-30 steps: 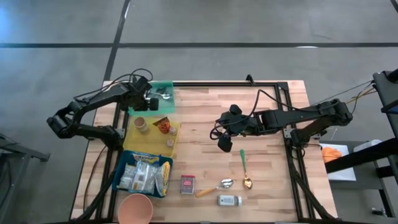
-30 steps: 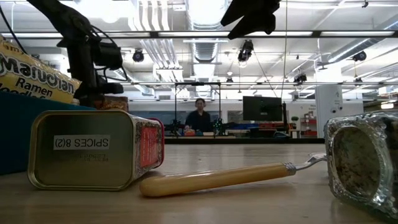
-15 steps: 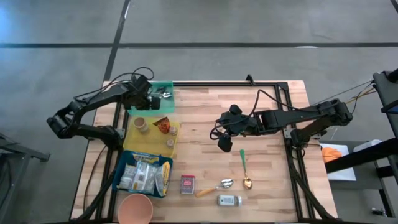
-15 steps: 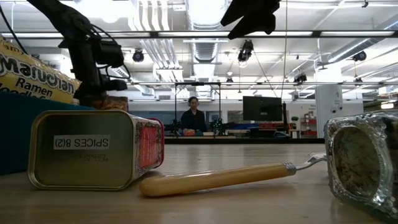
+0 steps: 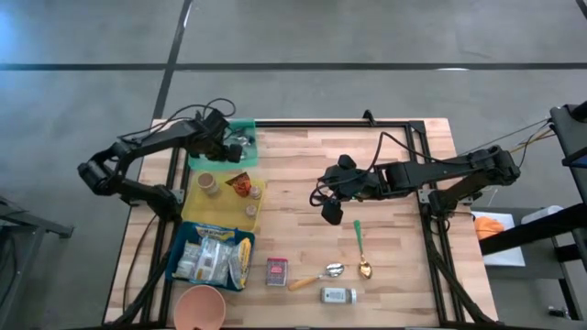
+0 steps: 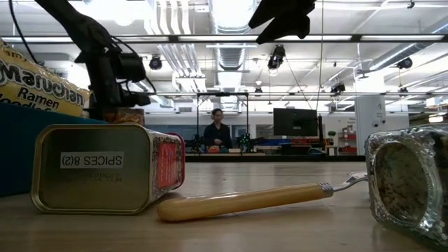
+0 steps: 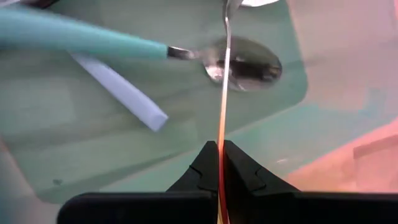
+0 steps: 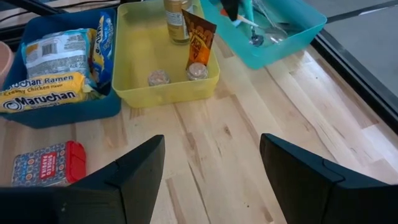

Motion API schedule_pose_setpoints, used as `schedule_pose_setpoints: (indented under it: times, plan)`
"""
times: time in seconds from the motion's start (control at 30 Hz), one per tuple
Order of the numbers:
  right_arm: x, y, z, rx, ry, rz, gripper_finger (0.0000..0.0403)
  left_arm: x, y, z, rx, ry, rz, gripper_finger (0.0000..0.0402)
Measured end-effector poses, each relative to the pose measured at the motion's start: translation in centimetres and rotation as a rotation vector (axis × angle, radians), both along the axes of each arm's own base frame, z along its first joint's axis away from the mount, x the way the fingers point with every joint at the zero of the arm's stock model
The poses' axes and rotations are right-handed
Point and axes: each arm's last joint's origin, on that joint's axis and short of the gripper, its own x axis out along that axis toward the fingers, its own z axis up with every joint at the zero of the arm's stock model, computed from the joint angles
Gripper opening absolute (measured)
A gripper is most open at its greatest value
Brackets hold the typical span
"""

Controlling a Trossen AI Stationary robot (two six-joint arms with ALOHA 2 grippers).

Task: Pick & Place Food Item
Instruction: Put the white spoon into the green bin

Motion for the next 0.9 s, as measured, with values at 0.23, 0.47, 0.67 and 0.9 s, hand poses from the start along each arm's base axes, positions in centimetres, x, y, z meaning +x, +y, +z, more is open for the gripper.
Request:
schedule_pose_setpoints:
  times: [0.23, 0.47, 0.67, 0.9]
  plan:
    - [0.0, 0.1, 0.0, 0.02, 0.003, 0.024, 0.0263, 0.6, 0.7, -0.6, -0.026, 0.039, -0.034, 0.0004]
    - [0.0, 0.1, 0.0, 0.026, 0.002, 0.021, 0.0263, 0.7, 0.8, -1.1, -0.031, 0.069, -0.062, 0.0009]
    - [0.0, 0.1, 0.0, 0.027, 0.001, 0.02, 0.0263, 0.6, 0.8, -1.7, -0.041, 0.113, -0.064, 0.0011]
    - [0.0, 0.1, 0.0, 0.027, 0.001, 0.02, 0.0263, 0.5, 0.8, -1.8, -0.029, 0.141, -0.081, 0.0012]
